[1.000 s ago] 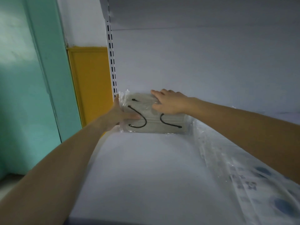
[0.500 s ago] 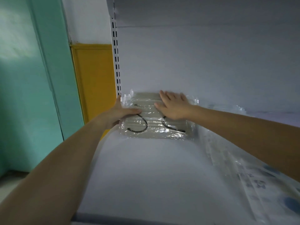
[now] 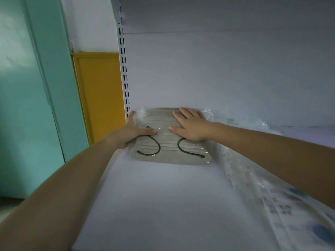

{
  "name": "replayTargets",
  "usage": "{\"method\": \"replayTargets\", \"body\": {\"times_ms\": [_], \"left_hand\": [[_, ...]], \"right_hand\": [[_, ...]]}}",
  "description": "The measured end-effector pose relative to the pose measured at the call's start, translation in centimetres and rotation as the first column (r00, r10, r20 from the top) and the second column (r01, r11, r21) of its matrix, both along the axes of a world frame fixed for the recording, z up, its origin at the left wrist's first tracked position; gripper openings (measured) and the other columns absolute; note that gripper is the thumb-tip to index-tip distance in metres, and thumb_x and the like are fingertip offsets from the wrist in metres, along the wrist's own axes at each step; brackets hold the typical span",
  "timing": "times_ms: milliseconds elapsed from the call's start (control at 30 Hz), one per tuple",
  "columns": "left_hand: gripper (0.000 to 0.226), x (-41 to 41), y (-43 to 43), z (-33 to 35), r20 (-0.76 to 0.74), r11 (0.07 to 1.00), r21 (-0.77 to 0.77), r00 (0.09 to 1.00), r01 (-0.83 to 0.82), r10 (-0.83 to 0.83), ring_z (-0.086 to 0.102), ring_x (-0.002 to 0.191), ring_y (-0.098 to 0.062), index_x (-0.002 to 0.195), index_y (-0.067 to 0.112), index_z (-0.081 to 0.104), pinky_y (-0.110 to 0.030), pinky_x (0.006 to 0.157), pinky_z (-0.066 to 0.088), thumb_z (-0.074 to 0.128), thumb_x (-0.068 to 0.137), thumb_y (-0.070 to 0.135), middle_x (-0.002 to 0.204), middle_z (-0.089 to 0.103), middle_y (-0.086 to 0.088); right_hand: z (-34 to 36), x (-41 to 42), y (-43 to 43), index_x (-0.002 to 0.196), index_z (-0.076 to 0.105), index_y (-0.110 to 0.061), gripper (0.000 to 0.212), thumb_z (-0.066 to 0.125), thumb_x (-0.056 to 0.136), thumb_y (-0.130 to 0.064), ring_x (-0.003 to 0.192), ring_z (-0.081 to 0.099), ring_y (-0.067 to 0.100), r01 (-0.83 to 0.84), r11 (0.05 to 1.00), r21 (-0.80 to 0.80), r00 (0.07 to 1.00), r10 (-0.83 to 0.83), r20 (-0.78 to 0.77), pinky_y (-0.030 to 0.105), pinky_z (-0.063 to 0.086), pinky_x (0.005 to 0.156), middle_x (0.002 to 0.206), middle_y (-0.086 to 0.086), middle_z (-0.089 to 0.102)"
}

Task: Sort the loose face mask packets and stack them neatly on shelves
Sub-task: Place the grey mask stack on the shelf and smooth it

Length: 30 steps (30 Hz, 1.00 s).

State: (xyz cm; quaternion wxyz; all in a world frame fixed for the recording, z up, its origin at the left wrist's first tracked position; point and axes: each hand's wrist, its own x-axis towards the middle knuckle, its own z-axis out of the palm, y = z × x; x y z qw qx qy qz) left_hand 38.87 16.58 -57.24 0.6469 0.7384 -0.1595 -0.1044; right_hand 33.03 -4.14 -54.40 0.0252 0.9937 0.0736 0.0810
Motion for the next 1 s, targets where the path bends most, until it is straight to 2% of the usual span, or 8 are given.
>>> {"method": "replayTargets", "body": {"times_ms": [133,300,433,600,733,833,900,1000], "left_hand": [[0.131,-0.2,-0.2,0.1,0.027,1.0,0.001,1.0,0.007,-0.007,0.053,0.111,-0.022,0.15,0.029,-0.006,-0.028,0.065,0.055,0.081,0.052,0.02,0.153,0.022,-0.009],[0.117,-0.1,-0.2,0.4,0.003,0.996,-0.086,1.0,0.024,-0.023,0.061,0.1,-0.023,0.149,0.021,0.006,-0.031,0.06,0.058,0.08,0.059,0.011,0.138,0.042,-0.014],[0.102,0.1,0.2,0.8,0.003,0.991,-0.13,1.0,0.03,-0.029,0.069,0.08,-0.016,0.144,0.018,0.022,-0.028,0.057,0.057,0.078,0.059,0.01,0.112,0.06,-0.009],[0.074,0.0,0.9,0.8,-0.016,0.993,-0.111,0.998,0.051,-0.053,0.071,0.074,-0.013,0.114,0.021,0.041,-0.024,0.054,0.056,0.08,0.052,0.019,0.097,0.068,-0.003],[0.103,0.1,0.1,0.2,-0.041,0.999,-0.048,0.999,0.021,-0.023,0.061,0.102,-0.024,0.147,0.022,0.016,-0.035,0.07,0.058,0.078,0.067,0.007,0.135,0.047,-0.011],[0.13,0.4,0.4,0.2,0.005,0.997,0.081,1.0,-0.016,0.016,0.059,0.109,-0.031,0.15,0.031,0.007,-0.05,0.094,0.05,0.091,0.05,0.021,0.127,0.049,-0.006],[0.137,0.5,0.7,0.3,0.01,0.997,0.081,1.0,-0.019,0.018,0.061,0.104,-0.027,0.15,0.032,0.003,-0.048,0.093,0.05,0.092,0.045,0.031,0.124,0.05,-0.006],[0.13,0.2,0.6,0.4,-0.024,0.998,0.061,1.0,-0.016,0.018,0.044,0.124,-0.018,0.15,0.035,-0.001,-0.037,0.095,0.046,0.077,0.048,0.054,0.155,0.024,-0.003]], "right_hand": [[-0.4,0.0,-0.2,0.15,-0.002,-0.022,0.071,0.021,0.094,-0.06,0.145,-0.012,0.019,-0.011,1.0,0.013,1.0,0.01,0.018,0.043,-0.006,0.116,0.158,0.005,-0.01],[-0.5,0.1,-0.2,0.15,-0.001,-0.023,0.072,0.019,0.094,-0.062,0.144,-0.013,0.019,-0.008,0.999,0.05,0.999,0.006,0.032,0.043,-0.008,0.115,0.158,0.006,-0.01],[0.4,-0.2,0.3,0.15,0.001,-0.026,0.073,0.019,0.092,-0.065,0.145,-0.01,0.022,0.013,0.994,0.105,0.999,-0.016,0.028,0.043,-0.007,0.115,0.158,0.006,-0.008],[1.3,-0.1,1.1,0.15,0.003,-0.026,0.073,0.02,0.092,-0.065,0.145,-0.005,0.025,0.031,0.996,0.084,0.999,-0.033,0.023,0.045,-0.003,0.116,0.158,0.006,-0.005],[0.4,-0.2,0.8,0.15,-0.001,-0.022,0.07,0.022,0.095,-0.058,0.145,-0.009,0.02,0.044,0.998,0.036,0.998,-0.043,-0.05,0.043,-0.004,0.115,0.158,0.004,-0.007],[0.8,0.0,1.4,0.15,-0.006,-0.022,0.071,0.024,0.095,-0.056,0.144,-0.014,0.021,0.041,0.994,0.106,0.999,-0.044,0.024,0.042,-0.009,0.114,0.158,0.005,-0.013],[0.5,0.0,2.2,0.15,-0.008,-0.021,0.074,0.022,0.094,-0.06,0.144,-0.016,0.021,0.046,0.988,0.146,0.997,-0.053,0.047,0.041,-0.01,0.114,0.157,0.004,-0.015],[-0.6,-0.4,3.2,0.15,-0.006,-0.02,0.082,0.019,0.089,-0.069,0.144,-0.016,0.021,0.103,0.991,0.09,0.989,-0.092,-0.117,0.042,-0.009,0.114,0.157,0.005,-0.016]]}}
